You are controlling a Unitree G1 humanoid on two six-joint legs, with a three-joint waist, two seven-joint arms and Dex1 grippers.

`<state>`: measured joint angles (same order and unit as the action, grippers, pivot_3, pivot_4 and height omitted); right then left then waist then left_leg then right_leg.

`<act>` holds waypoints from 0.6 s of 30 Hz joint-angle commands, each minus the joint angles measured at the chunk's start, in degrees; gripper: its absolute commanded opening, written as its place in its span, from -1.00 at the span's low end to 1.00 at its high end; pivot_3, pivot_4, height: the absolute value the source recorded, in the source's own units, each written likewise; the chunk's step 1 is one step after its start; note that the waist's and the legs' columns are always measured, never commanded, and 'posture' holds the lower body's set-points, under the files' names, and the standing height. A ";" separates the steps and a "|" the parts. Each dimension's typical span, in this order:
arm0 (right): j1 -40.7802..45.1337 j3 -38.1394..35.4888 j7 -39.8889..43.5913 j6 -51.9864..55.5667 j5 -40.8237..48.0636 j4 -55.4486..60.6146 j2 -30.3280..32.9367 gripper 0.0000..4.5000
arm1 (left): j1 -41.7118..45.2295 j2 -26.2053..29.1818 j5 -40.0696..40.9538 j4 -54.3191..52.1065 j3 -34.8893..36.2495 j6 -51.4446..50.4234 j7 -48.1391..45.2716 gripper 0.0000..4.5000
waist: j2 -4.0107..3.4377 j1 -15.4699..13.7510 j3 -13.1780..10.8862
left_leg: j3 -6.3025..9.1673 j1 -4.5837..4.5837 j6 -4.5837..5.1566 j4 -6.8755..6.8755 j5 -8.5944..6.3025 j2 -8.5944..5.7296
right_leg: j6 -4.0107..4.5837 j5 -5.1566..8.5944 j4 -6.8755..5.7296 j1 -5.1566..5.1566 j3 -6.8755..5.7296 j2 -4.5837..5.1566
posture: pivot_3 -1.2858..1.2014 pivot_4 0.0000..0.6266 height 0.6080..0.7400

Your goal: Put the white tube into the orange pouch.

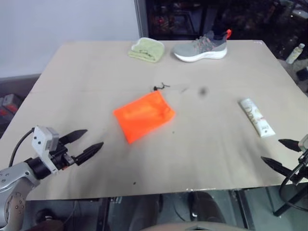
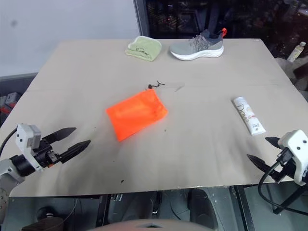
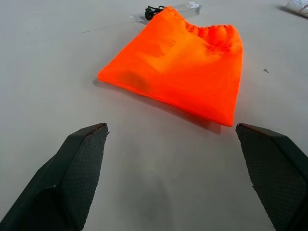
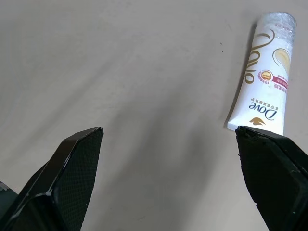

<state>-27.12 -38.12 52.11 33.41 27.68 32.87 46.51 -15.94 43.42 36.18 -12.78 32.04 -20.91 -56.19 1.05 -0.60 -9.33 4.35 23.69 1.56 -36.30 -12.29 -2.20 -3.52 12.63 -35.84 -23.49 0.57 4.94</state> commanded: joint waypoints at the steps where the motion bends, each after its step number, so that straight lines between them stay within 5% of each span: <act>1: 0.93 -1.20 -0.33 0.21 1.35 1.20 0.16 1.00 | 1.36 0.87 1.53 -1.95 0.83 -0.86 0.16 0.98 | 0.00 -0.14 0.00 | 0.00 0.00 0.00 0.00 0.00 0.00 | 0.00 0.00 0.00 0.00 -0.01 0.00 | 0.03 -0.52 1.00; 9: 5.46 2.26 -1.88 1.52 6.36 4.62 -0.68 1.00 | 6.53 -0.44 1.20 -9.67 -5.03 -3.79 5.42 0.98 | 0.04 -0.24 0.02 | 0.00 0.01 0.01 -0.11 0.01 0.00 | -0.02 -0.03 -0.01 0.05 -0.03 -0.07 | 0.03 -0.52 1.00; 18: 17.24 19.64 -5.13 -0.31 6.23 10.06 -1.62 1.00 | 14.91 -1.54 -16.02 -13.11 -23.03 -0.13 14.38 0.98 | 0.04 -0.28 0.02 | -0.07 -0.03 0.01 -0.15 0.01 0.12 | -0.02 -0.05 -0.04 0.07 0.03 -0.44 | 0.03 -0.52 1.00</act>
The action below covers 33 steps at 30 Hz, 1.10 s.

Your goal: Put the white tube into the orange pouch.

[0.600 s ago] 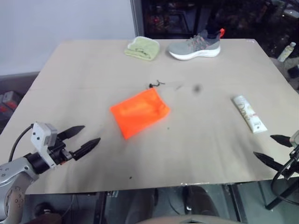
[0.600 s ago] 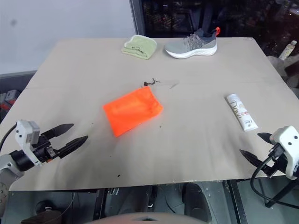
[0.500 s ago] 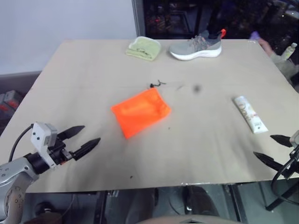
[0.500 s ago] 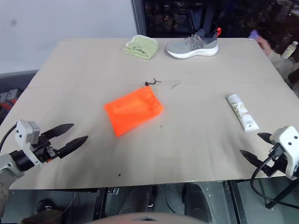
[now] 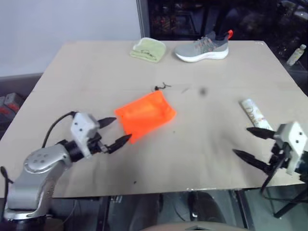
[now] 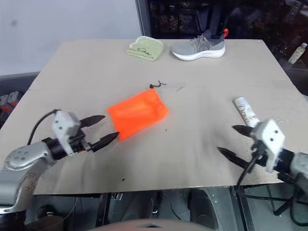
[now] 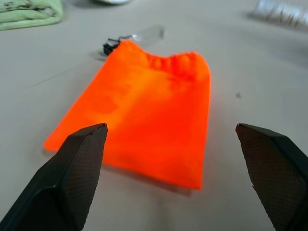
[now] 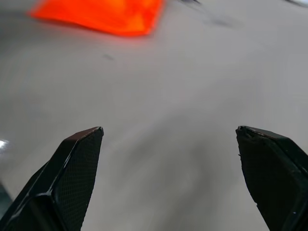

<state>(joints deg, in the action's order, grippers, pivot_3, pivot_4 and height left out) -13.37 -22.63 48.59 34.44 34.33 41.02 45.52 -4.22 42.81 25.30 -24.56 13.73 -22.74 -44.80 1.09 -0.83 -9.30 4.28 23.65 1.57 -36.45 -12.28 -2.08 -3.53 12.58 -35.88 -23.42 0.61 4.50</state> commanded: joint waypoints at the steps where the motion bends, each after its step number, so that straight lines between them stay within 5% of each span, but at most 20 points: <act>1: 4.97 5.84 -2.18 -1.28 -0.70 1.88 -0.90 1.00 | 4.41 -1.51 -6.69 -0.53 -6.45 1.62 4.02 0.98 | 0.00 -0.08 0.00 | 0.01 0.00 0.00 -0.02 0.00 0.00 | -0.01 -0.02 0.00 0.00 -0.01 0.00 | 0.03 -0.52 1.00; 7: 10.73 12.29 -5.61 -2.06 -3.71 1.29 -2.58 1.00 | 9.36 -2.47 -23.55 10.18 -18.91 10.80 8.35 0.98 | 0.01 -0.01 0.00 | 0.00 0.04 0.01 -0.04 0.00 -0.07 | -0.25 -0.17 0.01 -0.03 0.02 -0.03 | 0.03 -0.52 1.00; 10: 10.39 11.94 -6.70 -2.24 -4.52 1.54 -2.68 1.00 | 13.63 -1.11 -29.60 19.43 -23.08 18.88 7.52 0.45 | 0.00 -0.37 0.03 | 0.05 0.07 0.01 -0.03 0.00 -0.07 | -0.27 -0.20 0.00 -0.04 -0.01 -0.07 | 0.03 -0.52 1.00; 17: 8.22 11.58 -9.84 -1.80 -5.01 4.24 -3.57 1.00 | 24.83 2.69 -30.18 40.38 -22.16 38.40 1.76 -0.95 | -0.03 0.11 0.04 | 0.03 -0.02 0.01 -0.08 0.02 0.03 | -0.11 -0.25 -0.05 -0.02 0.01 -0.14 | 0.03 -0.52 1.00; 18: 8.01 11.67 -10.20 -1.79 -5.04 4.49 -3.66 1.00 | 26.00 3.06 -29.43 42.98 -21.69 40.51 0.71 -0.98 | -0.03 0.14 0.04 | 0.02 -0.02 0.01 -0.08 0.02 0.09 | -0.15 -0.31 -0.04 -0.03 0.03 -0.22 | 0.03 -0.52 1.00; 20: 7.52 12.04 -10.76 -2.00 -5.39 4.79 -3.82 1.00 | 26.05 3.39 -18.71 41.64 -19.12 33.97 -9.30 -0.98 | -0.03 0.36 0.04 | -0.01 -0.01 0.01 -0.08 0.02 0.15 | -0.17 -0.34 -0.04 -0.06 0.08 -0.31 | 0.03 -0.52 1.00; 22: 7.24 12.31 -11.31 -2.21 -5.81 4.77 -3.95 1.00 | 23.68 5.77 0.87 32.16 -15.82 13.16 -22.93 -0.98 | -0.02 0.88 0.03 | -0.04 0.02 0.01 -0.08 0.01 0.21 | -0.16 -0.34 -0.03 -0.08 0.10 -0.33 | 0.03 -0.52 1.00; 25: 7.78 12.76 -12.01 -2.15 -6.09 4.63 -4.29 1.00 | 21.44 5.82 4.10 23.42 -13.19 3.54 -17.73 -0.63 | -0.05 1.11 0.02 | -0.06 0.13 0.03 -0.10 0.00 0.18 | -0.17 -0.34 -0.02 -0.15 0.13 -0.29 | 0.03 -0.52 1.00; 29: 7.59 12.81 -12.06 -2.42 -6.54 4.71 -4.28 1.00 | 21.36 6.19 10.20 12.34 -10.50 -10.21 -12.24 0.21 | -0.03 1.12 0.01 | 0.01 0.08 0.04 -0.11 -0.01 0.18 | -0.18 -0.34 -0.04 -0.08 0.11 -0.33 | 0.03 -0.52 1.00; 33: 8.05 13.11 -11.96 -2.55 -6.84 4.30 -4.32 1.00 | 22.89 7.38 13.88 5.83 -10.77 -16.00 -13.51 0.21 | -0.03 1.34 0.01 | -0.02 -0.01 0.04 -0.21 0.00 0.26 | -0.18 -0.33 -0.09 -0.02 0.12 -0.41 | 0.03 -0.52 1.00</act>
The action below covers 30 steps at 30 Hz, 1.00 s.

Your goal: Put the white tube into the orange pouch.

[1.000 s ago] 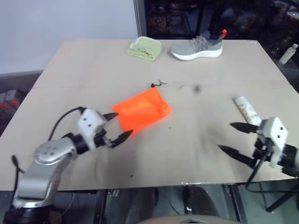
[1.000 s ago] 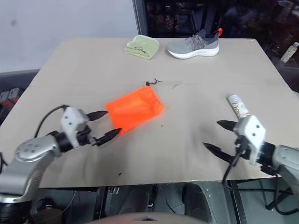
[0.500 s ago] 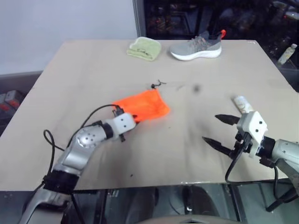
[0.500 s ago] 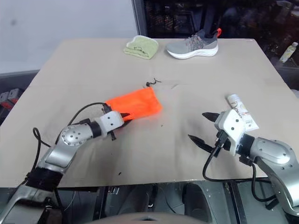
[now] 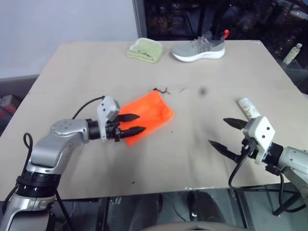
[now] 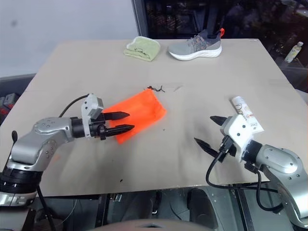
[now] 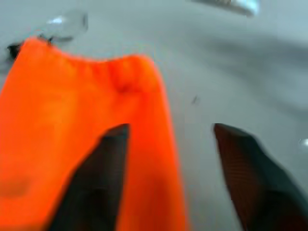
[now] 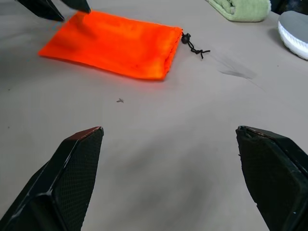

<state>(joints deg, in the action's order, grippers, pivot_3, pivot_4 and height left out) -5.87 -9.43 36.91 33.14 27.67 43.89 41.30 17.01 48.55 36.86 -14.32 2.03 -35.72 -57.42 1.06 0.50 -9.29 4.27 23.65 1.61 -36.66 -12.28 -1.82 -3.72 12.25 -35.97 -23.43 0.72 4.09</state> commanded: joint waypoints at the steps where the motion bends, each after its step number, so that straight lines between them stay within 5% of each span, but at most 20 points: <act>1: 0.84 0.04 -0.33 -1.21 -0.21 1.30 -0.16 1.00 | 2.85 1.75 1.33 -4.22 -0.22 -3.75 -0.76 0.21 | 0.00 0.02 0.00 | 0.00 -0.01 0.00 -0.02 0.00 0.01 | 0.00 0.00 -0.02 0.00 0.00 -0.01 | 0.03 -0.52 1.00; 11: 1.70 1.75 -1.54 -1.74 -1.72 0.97 -1.10 1.00 | 21.67 -8.92 -21.79 18.02 -17.74 1.39 8.25 0.21 | 0.02 -0.48 0.01 | -0.03 0.01 0.00 -0.14 0.00 -0.13 | -0.01 -0.03 0.01 0.10 0.05 -0.04 | 0.03 -0.52 1.00; 24: -1.58 1.61 -5.23 -1.35 -2.90 4.25 -2.94 1.00 | 30.38 -19.51 -35.42 38.10 -27.66 9.85 2.07 0.21 | 0.03 -1.22 0.03 | 0.00 0.06 0.01 -0.34 0.00 -0.13 | -0.08 -0.05 -0.06 0.12 0.00 -0.04 | 0.03 -0.52 1.00; 27: -1.78 2.02 -5.60 -1.35 -3.17 4.47 -3.15 1.00 | 30.78 -19.85 -37.16 39.77 -28.71 10.93 -0.94 -0.11 | 0.03 -1.28 0.05 | 0.01 0.04 0.02 -0.41 -0.01 -0.13 | -0.10 -0.06 -0.05 0.20 -0.02 -0.04 | 0.03 -0.52 1.00; 30: -2.54 1.91 -5.80 -1.69 -3.49 4.76 -3.39 1.00 | 31.31 -20.03 -37.19 42.10 -27.15 12.67 -2.42 -0.78 | 0.01 -1.34 0.09 | 0.02 0.00 0.02 -0.41 -0.01 -0.13 | -0.09 -0.06 -0.05 0.25 -0.04 -0.04 | 0.03 -0.52 1.00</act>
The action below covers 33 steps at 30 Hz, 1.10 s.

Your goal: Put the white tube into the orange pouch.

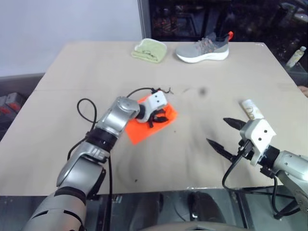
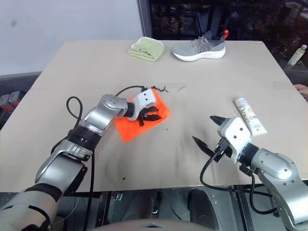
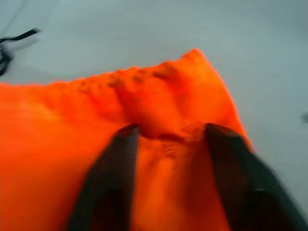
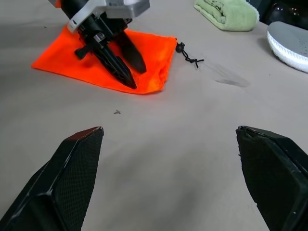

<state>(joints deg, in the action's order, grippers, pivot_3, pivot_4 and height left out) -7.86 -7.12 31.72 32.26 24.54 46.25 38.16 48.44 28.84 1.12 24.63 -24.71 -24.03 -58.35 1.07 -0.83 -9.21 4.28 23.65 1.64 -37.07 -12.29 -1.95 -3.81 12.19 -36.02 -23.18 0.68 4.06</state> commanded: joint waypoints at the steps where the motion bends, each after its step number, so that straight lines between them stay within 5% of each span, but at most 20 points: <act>1: -1.01 -0.58 -0.68 -0.95 -0.44 2.64 -0.33 1.00 | 0.12 -0.23 -0.65 3.70 1.01 1.56 -1.94 -0.98 | 0.00 0.01 0.02 | 0.01 -0.01 0.00 -0.01 0.00 0.00 | 0.00 0.00 0.00 0.02 -0.02 0.00 | 0.03 -0.52 1.00; 8: -1.01 0.83 -1.57 -1.50 -1.34 2.50 -1.80 1.00 | -0.60 3.37 8.23 -0.03 12.35 8.39 -9.77 -0.98 | 0.01 0.79 -0.01 | 0.05 0.07 0.00 -0.03 0.00 0.05 | 0.01 -0.01 -0.01 -0.09 -0.03 -0.01 | 0.03 -0.52 1.00; 17: 3.33 2.18 -0.26 -0.20 0.25 0.21 -2.65 1.00 | -10.22 11.76 18.50 -18.07 20.92 17.98 -22.98 -0.98 | -0.02 1.44 -0.02 | 0.01 0.08 0.02 0.00 -0.01 0.07 | 0.03 -0.02 0.00 -0.12 0.07 0.02 | 0.03 -0.52 1.00; 21: 6.90 2.77 -0.49 3.99 3.10 -1.48 -2.73 1.00 | -16.40 15.53 24.95 -25.11 23.90 12.72 -26.40 -0.98 | -0.03 1.48 -0.03 | 0.02 0.06 0.02 -0.01 -0.01 0.12 | 0.09 0.00 0.00 -0.11 0.05 0.02 | 0.03 -0.52 1.00; 29: 13.30 7.95 -0.02 6.21 3.02 -4.92 -3.11 1.00 | -28.43 23.22 15.12 -18.60 25.51 26.07 -24.44 -0.98 | -0.08 1.30 -0.05 | -0.06 0.02 0.02 0.12 -0.01 0.14 | 0.21 0.07 0.01 -0.18 0.11 -0.01 | 0.03 -0.52 1.00; 31: 14.11 8.56 0.19 5.90 2.54 -6.11 -3.00 1.00 | -28.54 22.27 16.31 -19.69 26.01 24.18 -22.63 -0.98 | -0.05 0.84 -0.06 | 0.00 0.07 0.02 0.10 -0.02 0.13 | 0.19 0.06 0.03 -0.18 0.03 0.00 | 0.03 -0.52 1.00; 33: 14.64 8.59 1.15 6.26 3.19 -7.50 -2.67 1.00 | -27.28 21.73 23.03 -24.88 26.01 11.41 -21.26 -0.98 | -0.05 0.35 -0.06 | -0.01 0.09 0.02 0.08 -0.02 0.09 | 0.11 0.01 0.05 -0.17 0.04 0.04 | 0.03 -0.52 1.00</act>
<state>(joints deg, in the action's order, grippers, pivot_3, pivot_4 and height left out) 6.04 1.76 32.15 38.61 27.31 38.61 35.24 19.74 50.41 18.61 5.01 -0.18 -4.14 -80.71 1.02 -0.48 -9.27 4.27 23.74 1.66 -36.99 -12.31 -1.87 -3.73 12.19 -35.97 -23.35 0.73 4.11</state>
